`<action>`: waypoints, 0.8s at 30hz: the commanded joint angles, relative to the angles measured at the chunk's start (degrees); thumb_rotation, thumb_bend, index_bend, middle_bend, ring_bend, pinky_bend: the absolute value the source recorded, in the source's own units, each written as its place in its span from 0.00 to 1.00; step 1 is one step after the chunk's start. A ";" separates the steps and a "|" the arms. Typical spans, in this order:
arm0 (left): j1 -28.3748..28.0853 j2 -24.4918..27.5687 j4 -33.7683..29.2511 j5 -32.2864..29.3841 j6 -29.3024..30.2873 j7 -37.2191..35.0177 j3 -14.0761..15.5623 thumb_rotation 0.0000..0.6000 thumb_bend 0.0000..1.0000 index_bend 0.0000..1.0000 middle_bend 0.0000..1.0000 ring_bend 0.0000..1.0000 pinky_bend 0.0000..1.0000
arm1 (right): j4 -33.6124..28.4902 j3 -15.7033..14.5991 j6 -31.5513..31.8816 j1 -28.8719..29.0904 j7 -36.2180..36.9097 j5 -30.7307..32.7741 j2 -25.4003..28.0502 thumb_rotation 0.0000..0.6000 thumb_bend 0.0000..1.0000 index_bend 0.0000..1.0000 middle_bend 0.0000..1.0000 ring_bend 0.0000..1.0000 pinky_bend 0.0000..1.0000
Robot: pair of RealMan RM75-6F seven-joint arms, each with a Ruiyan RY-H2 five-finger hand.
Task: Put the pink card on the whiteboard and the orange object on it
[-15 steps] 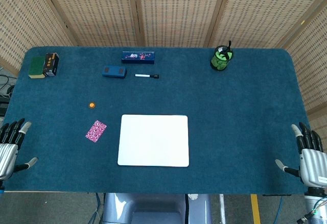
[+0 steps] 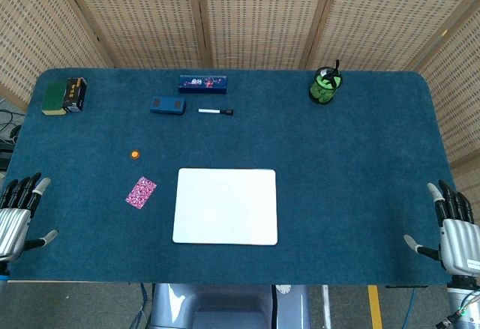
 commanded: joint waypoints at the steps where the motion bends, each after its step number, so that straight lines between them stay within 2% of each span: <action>1: -2.25 -0.12 0.64 -0.81 -1.90 -0.28 -1.88 1.00 0.00 0.00 0.00 0.00 0.00 | 0.04 0.07 0.04 -0.02 -0.11 0.12 -0.10 1.00 0.00 0.00 0.00 0.00 0.00; 6: -8.35 1.38 0.59 -2.62 -12.16 -0.59 -3.17 1.00 0.00 0.00 0.00 0.00 0.00 | -0.02 0.16 -0.26 0.10 -0.27 0.38 -0.15 1.00 0.00 0.00 0.00 0.00 0.00; 10: -14.26 2.77 -0.04 -4.75 -23.02 1.04 -3.59 1.00 0.00 0.00 0.00 0.00 0.00 | -0.31 0.33 -1.18 0.48 -0.70 1.01 -0.04 1.00 0.00 0.00 0.00 0.00 0.00; 14: -18.68 2.37 0.33 -8.24 -30.95 3.25 -4.38 1.00 0.05 0.00 0.00 0.00 0.00 | -0.64 0.43 -1.73 0.70 -0.94 1.38 0.16 1.00 0.00 0.00 0.00 0.00 0.00; 20: -22.93 0.38 1.38 -13.46 -38.24 7.44 -4.76 1.00 0.09 0.04 0.00 0.00 0.00 | -0.85 0.45 -2.05 0.78 -0.82 1.59 0.34 1.00 0.00 0.00 0.00 0.00 0.00; 24: -24.65 -0.86 1.16 -17.02 -40.59 9.70 -4.91 1.00 0.11 0.09 0.00 0.00 0.00 | -0.87 0.41 -2.07 0.76 -0.64 1.54 0.42 1.00 0.00 0.00 0.00 0.00 0.00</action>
